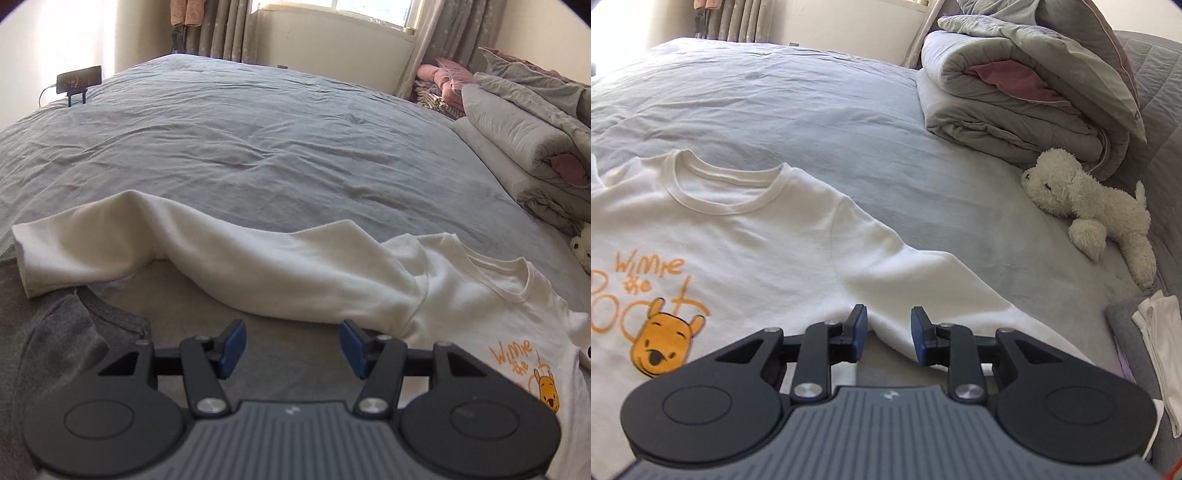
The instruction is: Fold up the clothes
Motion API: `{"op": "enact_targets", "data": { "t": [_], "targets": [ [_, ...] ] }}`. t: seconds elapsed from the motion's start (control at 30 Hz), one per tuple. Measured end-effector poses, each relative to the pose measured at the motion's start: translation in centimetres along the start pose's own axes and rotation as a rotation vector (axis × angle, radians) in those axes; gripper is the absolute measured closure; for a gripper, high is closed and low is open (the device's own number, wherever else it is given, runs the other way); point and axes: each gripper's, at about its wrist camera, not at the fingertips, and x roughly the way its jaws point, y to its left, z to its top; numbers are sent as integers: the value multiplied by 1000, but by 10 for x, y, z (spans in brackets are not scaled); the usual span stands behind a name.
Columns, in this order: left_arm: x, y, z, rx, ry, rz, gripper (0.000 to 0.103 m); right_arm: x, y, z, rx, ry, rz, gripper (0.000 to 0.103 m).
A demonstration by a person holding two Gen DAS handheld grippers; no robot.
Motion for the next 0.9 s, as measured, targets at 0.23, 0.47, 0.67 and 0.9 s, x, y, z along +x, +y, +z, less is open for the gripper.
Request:
{"op": "enact_targets", "data": {
  "t": [0.23,0.47,0.67,0.9],
  "targets": [
    [-33,105,38,-289,-81,154,41,-57,55,21,155,-52,351,58],
    [-28,168,33,-511,-11,150,41,-64,104,-6,49,-44,372,55],
    [-17,157,33,-444,-10,188,50,-55,118,-19,-4,-27,362,55],
    [-27,165,40,-429,-76,160,96,-51,124,-28,-57,-38,332,55]
  ]
}}
